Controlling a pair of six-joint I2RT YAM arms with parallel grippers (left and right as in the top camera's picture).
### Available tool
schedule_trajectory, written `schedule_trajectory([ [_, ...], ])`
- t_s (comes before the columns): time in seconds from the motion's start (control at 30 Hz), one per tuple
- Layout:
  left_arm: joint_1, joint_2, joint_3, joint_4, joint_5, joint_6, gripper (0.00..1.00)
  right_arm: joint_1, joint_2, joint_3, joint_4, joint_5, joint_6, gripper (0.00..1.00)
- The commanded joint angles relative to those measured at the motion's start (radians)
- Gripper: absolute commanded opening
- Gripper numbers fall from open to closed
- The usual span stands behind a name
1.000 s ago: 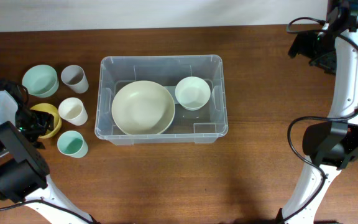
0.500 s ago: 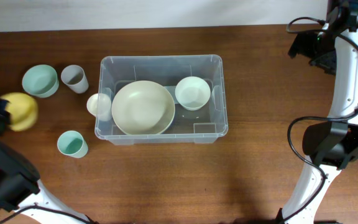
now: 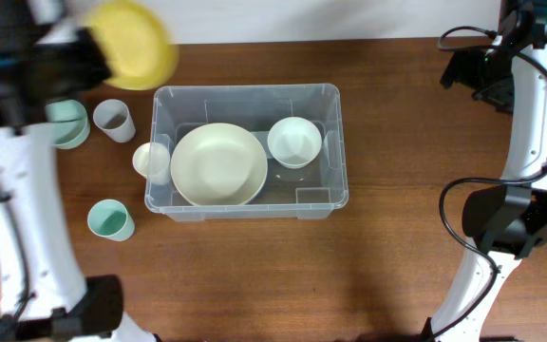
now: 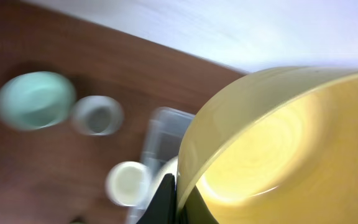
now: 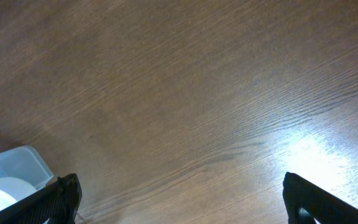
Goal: Pack container
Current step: 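Lower the yellow bowl onto the white bowl and release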
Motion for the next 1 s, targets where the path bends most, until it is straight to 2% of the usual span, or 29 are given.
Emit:
schedule_trajectory([
  [0.0,-0.194,0.120,-0.002,0.039,0.021,0.099,0.01,0.002,0.008,-0.003,0.001,0.015,0.006,0.99],
  [0.13,-0.344,0.304,-0.002,0.084,0.022,0.099,0.01,0.002,0.008,-0.003,0.001,0.015,0.007,0.99],
  [0.37,-0.439,0.527,-0.002,0.089,0.022,0.102,0.01,0.002,0.008,-0.003,0.001,0.015,0.007,0.99],
  [0.87,-0.468,0.662,-0.003,0.086,0.022,0.102,0.02,0.002,0.008,-0.003,0.001,0.015,0.006,0.99],
  [0.9,-0.468,0.668,-0.003,0.084,0.022,0.102,0.16,0.002,0.008,-0.003,0.001,0.015,0.006,0.99],
  [0.93,-0.468,0.669,-0.003,0.084,0.022,0.102,0.21,0.002,0.008,-0.003,0.001,0.015,0.006,0.99],
  [0.97,-0.467,0.670,-0.003,0.084,0.022,0.102,0.34,0.002,0.008,-0.003,0.001,0.015,0.006,0.99],
])
